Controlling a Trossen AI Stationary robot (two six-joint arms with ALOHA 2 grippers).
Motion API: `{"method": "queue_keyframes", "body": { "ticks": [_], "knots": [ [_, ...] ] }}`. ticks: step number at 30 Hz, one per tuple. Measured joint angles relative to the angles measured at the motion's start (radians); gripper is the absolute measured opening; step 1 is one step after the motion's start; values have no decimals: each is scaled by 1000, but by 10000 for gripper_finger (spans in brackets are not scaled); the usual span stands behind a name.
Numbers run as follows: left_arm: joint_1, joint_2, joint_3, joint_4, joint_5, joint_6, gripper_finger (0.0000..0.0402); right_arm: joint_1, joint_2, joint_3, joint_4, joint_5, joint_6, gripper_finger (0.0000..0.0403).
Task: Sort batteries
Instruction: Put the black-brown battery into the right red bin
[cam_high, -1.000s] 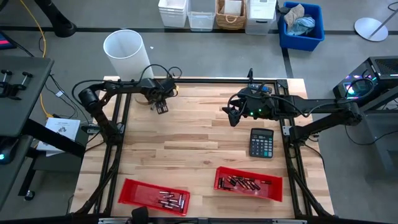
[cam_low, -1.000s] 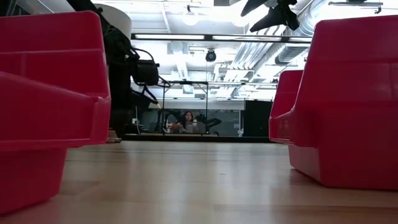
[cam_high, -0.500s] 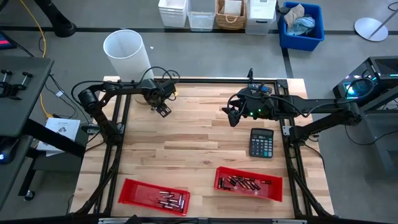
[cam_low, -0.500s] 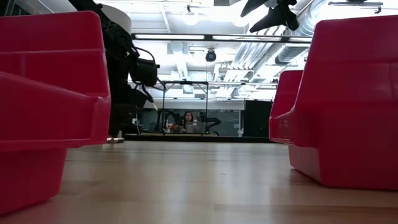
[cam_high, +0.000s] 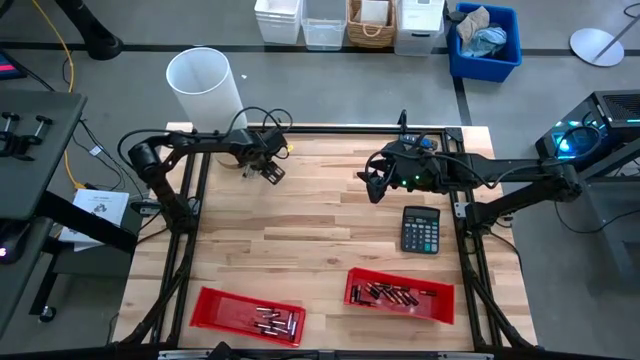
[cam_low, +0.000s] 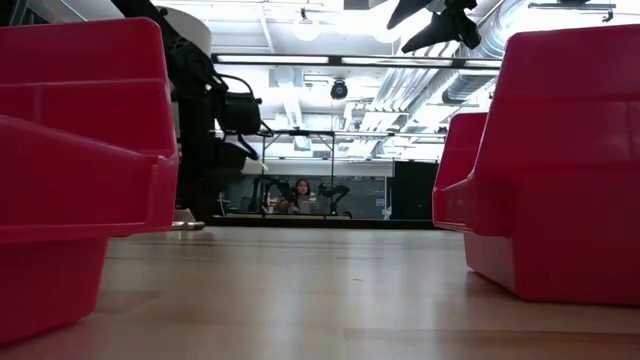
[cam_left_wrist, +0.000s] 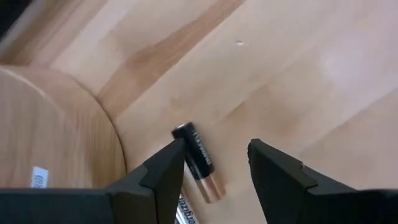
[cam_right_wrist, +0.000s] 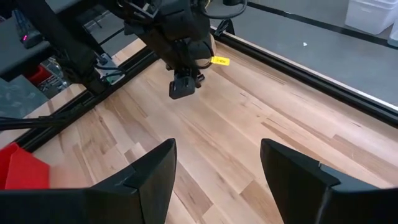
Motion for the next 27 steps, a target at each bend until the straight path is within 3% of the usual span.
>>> {"method": "queue_keyframes", "body": {
  "ticks": [12,15,18,22,27],
  "knots": [
    [15,91,4,6,35,-71,161,1,0,0,-19,2,-8,227],
    [15,95,4,6,73,-24,118,1,0,0,-23,2,-8,227],
    [15,95,5,-14,122,3,35,1,0,0,-29,2,-8,227],
    [-17,70,2,-20,178,6,29,1,0,0,-49,-5,-8,227],
    [-108,-55,-5,18,347,-22,29,1,-11,0,-53,-80,-8,227]
  ]
}}
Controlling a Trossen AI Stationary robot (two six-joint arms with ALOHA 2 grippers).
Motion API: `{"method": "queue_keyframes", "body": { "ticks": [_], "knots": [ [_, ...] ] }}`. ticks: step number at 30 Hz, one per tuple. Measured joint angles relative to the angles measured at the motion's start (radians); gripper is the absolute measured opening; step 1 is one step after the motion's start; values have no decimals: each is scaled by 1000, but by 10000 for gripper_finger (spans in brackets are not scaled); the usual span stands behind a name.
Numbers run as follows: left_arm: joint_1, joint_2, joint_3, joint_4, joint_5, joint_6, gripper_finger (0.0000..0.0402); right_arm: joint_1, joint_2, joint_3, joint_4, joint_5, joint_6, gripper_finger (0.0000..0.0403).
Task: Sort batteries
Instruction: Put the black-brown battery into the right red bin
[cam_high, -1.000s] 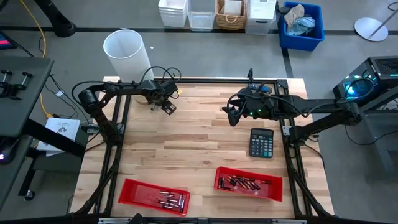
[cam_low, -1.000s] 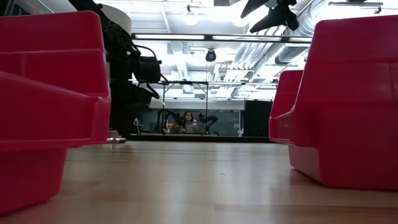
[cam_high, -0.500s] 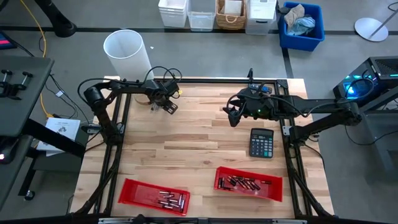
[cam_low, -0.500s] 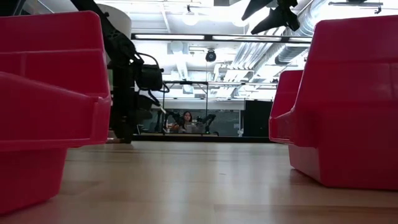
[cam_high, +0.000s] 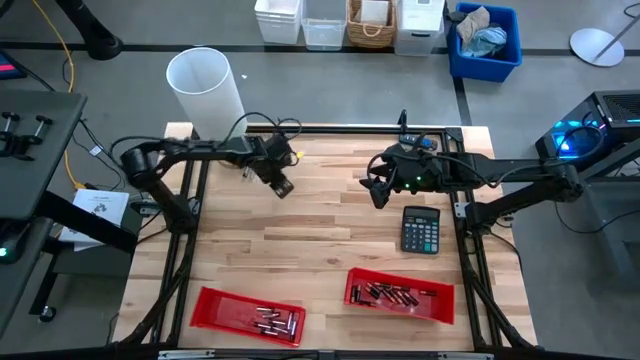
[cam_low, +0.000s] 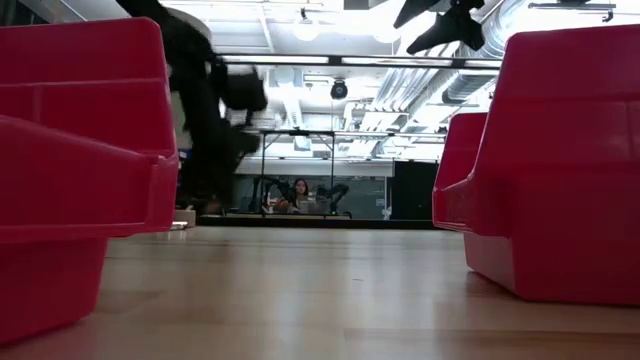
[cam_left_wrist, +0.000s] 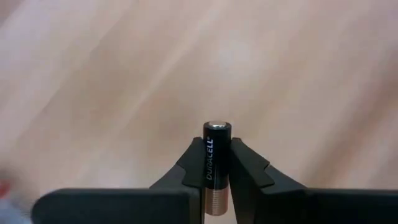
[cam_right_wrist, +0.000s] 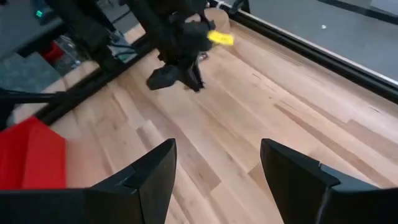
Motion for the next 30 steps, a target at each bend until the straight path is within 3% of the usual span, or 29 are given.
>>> {"method": "queue_keyframes", "body": {
  "ticks": [7,12,16,23,27,30],
  "knots": [
    [-274,-92,19,280,64,-51,29,0,-59,0,17,44,30,227],
    [-472,-34,49,686,58,-79,29,-2,-81,0,61,153,49,227],
    [-596,51,115,979,82,-79,29,-17,-81,0,85,162,26,227],
    [-761,227,307,1013,68,-60,29,-27,-80,0,106,127,27,227],
    [-830,355,404,1006,-30,-89,33,-15,-80,0,117,86,26,227],
    [-850,421,455,973,-138,-79,76,-1,-80,0,124,86,26,227]
  ]
}}
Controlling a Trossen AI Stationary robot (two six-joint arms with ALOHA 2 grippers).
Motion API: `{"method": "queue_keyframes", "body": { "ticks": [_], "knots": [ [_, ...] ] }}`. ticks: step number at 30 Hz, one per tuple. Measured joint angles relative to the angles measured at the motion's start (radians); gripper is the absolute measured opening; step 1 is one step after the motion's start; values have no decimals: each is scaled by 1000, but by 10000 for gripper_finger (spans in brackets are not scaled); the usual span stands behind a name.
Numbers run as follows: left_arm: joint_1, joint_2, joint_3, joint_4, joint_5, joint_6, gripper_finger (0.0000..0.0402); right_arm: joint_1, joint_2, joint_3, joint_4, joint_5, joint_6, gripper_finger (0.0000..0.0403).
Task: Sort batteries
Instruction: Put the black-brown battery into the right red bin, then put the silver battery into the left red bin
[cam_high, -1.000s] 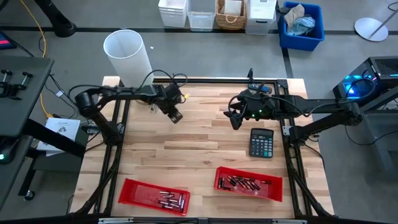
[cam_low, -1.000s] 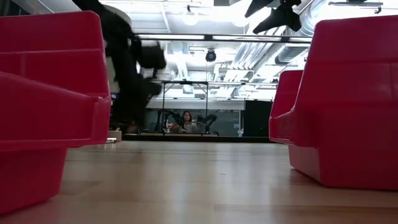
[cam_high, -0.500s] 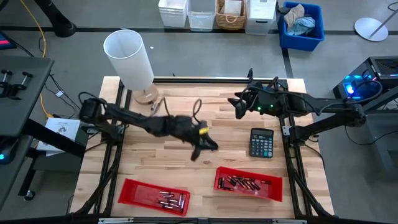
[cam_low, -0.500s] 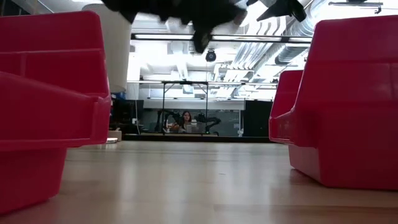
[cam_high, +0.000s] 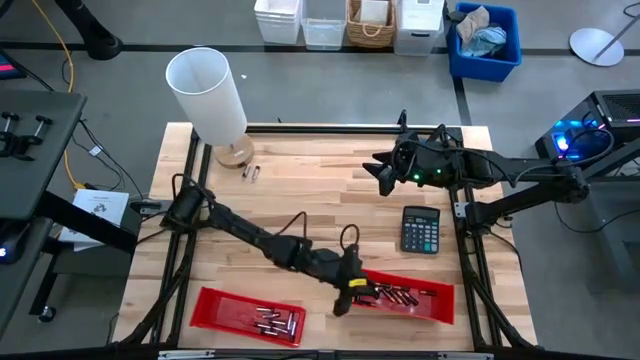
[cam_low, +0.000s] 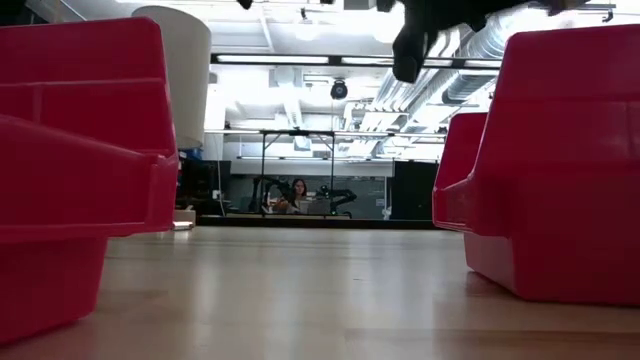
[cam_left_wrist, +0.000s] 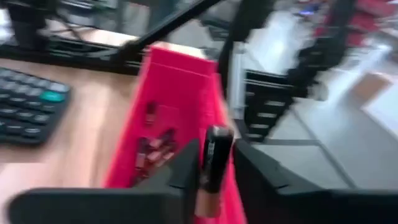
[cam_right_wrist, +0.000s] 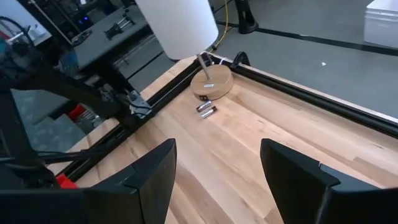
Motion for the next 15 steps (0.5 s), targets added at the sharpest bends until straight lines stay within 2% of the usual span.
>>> {"method": "queue_keyframes", "body": {
  "ticks": [2,5,9,10,12,15],
  "knots": [
    [-1,13,28,-45,-54,9,116,11,0,0,2,0,0,227],
    [3,-4,69,-165,-63,9,169,28,0,0,6,1,0,227],
    [34,-112,79,-512,-34,55,207,42,0,0,5,1,-15,227],
    [45,-151,61,-583,-67,69,209,42,0,0,4,1,-26,227],
    [74,-245,-19,-610,-158,102,209,42,0,0,-3,1,-50,227],
    [146,-418,-251,-571,-258,87,205,38,0,0,-12,2,-72,227]
  ]
}}
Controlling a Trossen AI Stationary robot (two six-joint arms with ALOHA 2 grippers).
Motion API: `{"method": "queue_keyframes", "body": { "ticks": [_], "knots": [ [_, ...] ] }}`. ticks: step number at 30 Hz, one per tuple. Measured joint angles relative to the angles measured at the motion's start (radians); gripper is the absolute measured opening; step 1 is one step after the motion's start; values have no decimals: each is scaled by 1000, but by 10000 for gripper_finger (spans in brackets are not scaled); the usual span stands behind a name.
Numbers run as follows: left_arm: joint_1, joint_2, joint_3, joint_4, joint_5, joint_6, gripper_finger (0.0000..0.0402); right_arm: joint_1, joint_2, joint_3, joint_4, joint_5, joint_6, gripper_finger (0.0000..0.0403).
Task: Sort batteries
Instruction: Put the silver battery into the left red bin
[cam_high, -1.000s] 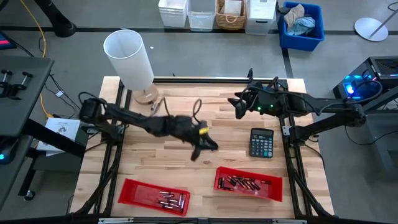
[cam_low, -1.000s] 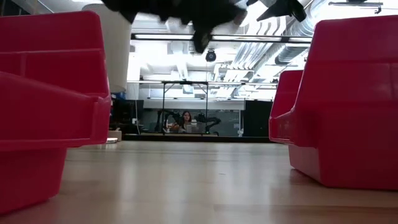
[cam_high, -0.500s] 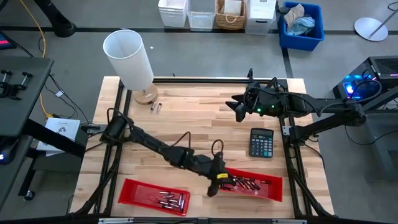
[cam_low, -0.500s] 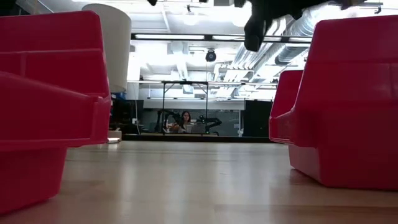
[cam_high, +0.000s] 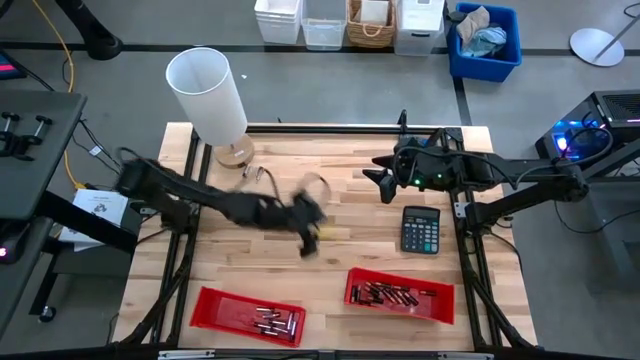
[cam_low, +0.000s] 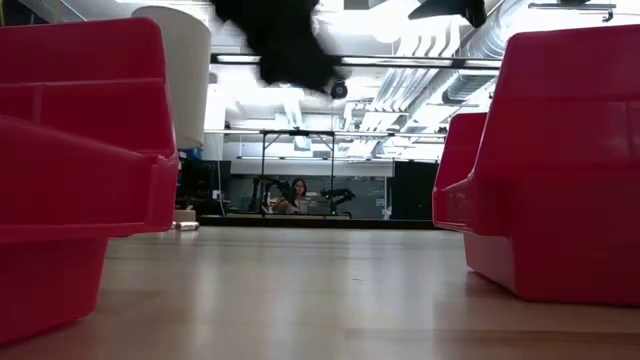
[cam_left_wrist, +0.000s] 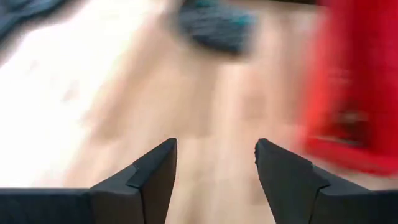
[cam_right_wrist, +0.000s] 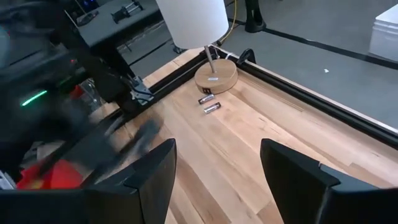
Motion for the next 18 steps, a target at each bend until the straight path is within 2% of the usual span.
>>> {"method": "queue_keyframes", "body": {
  "ticks": [4,7,11,14,18],
  "knots": [
    [196,-258,-357,0,-56,-136,202,-13,0,0,-13,1,-8,227],
    [384,-383,-530,-172,-21,-268,202,-25,0,0,-20,1,5,227],
    [578,-423,-580,-244,-6,-194,202,-39,0,0,-26,22,50,227],
    [668,-383,-583,-204,-16,-136,202,-45,0,0,-27,55,70,227],
    [765,-296,-583,-130,8,-176,202,-56,0,0,-29,84,72,227]
  ]
}}
